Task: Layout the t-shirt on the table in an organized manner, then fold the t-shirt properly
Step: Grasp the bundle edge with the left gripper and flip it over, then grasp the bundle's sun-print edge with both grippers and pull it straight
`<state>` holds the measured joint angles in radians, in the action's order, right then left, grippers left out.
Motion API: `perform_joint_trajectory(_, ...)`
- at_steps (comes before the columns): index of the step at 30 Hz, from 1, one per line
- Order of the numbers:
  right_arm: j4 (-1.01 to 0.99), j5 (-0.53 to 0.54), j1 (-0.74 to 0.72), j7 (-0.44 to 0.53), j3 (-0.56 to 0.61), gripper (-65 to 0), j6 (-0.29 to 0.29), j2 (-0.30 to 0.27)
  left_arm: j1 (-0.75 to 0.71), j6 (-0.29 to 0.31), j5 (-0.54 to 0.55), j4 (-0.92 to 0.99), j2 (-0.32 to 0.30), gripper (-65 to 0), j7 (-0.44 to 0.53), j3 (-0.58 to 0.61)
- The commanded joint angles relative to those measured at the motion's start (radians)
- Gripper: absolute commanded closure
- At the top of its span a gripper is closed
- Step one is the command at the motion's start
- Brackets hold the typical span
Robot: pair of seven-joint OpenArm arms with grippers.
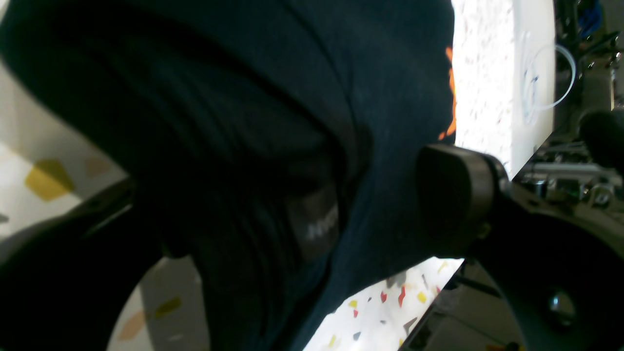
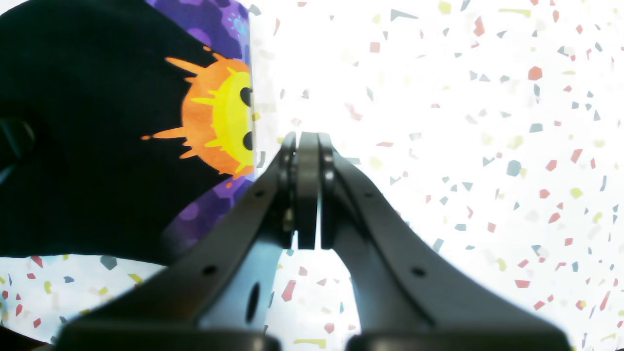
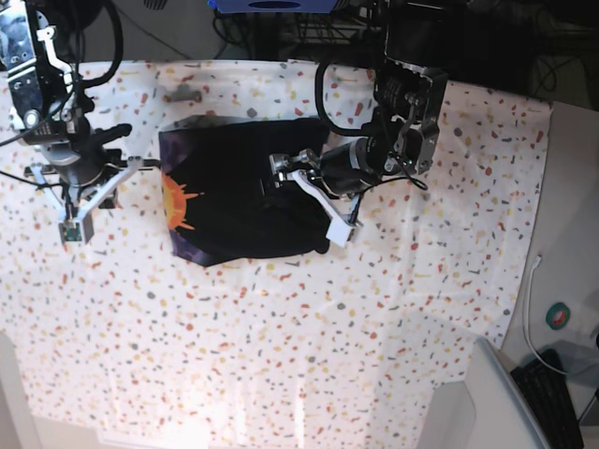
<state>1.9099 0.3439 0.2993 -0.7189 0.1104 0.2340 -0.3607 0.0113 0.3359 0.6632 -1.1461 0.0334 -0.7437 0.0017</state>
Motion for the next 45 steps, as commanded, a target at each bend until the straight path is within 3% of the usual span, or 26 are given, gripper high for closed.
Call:
perform_joint_trajectory(1, 0.015, -0.006, -0.007, 0.025, -0.033, 0.0, -0.003, -0.008, 0.003, -0.045, -0.033, 0.004, -0.002, -58.7, -0.015, 0.002)
perform_joint_trajectory(3, 0.013, -0.006, -0.002, 0.026, -0.077, 0.0, -0.003, -0.004, 0.016, -0.047, -0.033, 0.001, -0.016, -41.1, -0.018, 0.005)
perform_joint_trajectory(7, 0.013, -0.006, -0.002, 0.026, -0.143, 0.0, -0.005, -0.004, 0.069, -0.047, -0.033, 0.004, -0.079, 0.0, -0.079, 0.103)
perform_joint_trajectory(10, 0.000, -0.006, -0.002, 0.026, -0.196, 0.0, -0.014, -0.004, 0.152, -0.047, -0.033, 0.002, -0.149, 0.0, -0.126, 0.245)
perform_joint_trajectory(12, -0.019, -0.006, -0.004, 0.026, -0.225, 0.0, -0.058, -0.002, 0.226, -0.045, -0.033, 0.002, -0.200, 0.0, -0.142, 0.357)
perform_joint_trajectory(17, -0.063, -0.004, -0.004, 0.028, -0.301, 0.0, -0.134, 0.035, 0.470, -0.044, -0.033, 0.002, -0.306, 0.0, -0.136, 0.814)
perform_joint_trajectory(21, -0.079, -0.006, -0.004, 0.028, -0.351, 0.0, -0.198, 0.075, 0.652, -0.044, -0.033, -0.004, -0.300, 0.0, -0.095, 1.182)
perform_joint_trajectory(26, -0.099, -0.007, -0.002, 0.026, -0.357, 0.0, -0.206, 0.082, 0.746, -0.045, -0.049, 0.004, -0.217, 0.0, 0.083, 1.441)
perform_joint_trajectory(28, -0.111, -0.007, -0.002, 0.026, -0.357, 0.0, -0.206, 0.082, 0.749, -0.045, -0.128, 0.004, -0.175, 0.0, 0.114, 1.482)
perform_joint_trajectory(36, -0.137, -0.007, -0.001, 0.023, -0.355, 0.0, -0.206, 0.081, 0.643, -0.041, -0.644, 0.061, -0.065, 0.0, 0.120, 1.482)
perform_joint_trajectory(41, -0.137, -0.007, -0.001, 0.022, -0.357, 0.0, -0.206, 0.079, 0.632, 0.075, -0.684, 0.107, -0.028, 0.0, 0.122, 1.482)
perform_joint_trajectory(45, -0.137, -0.007, -0.001, 0.022, -0.357, 0.0, -0.206, 0.078, 0.632, 0.081, -0.684, 0.107, -0.028, 0.0, 0.122, 1.482)
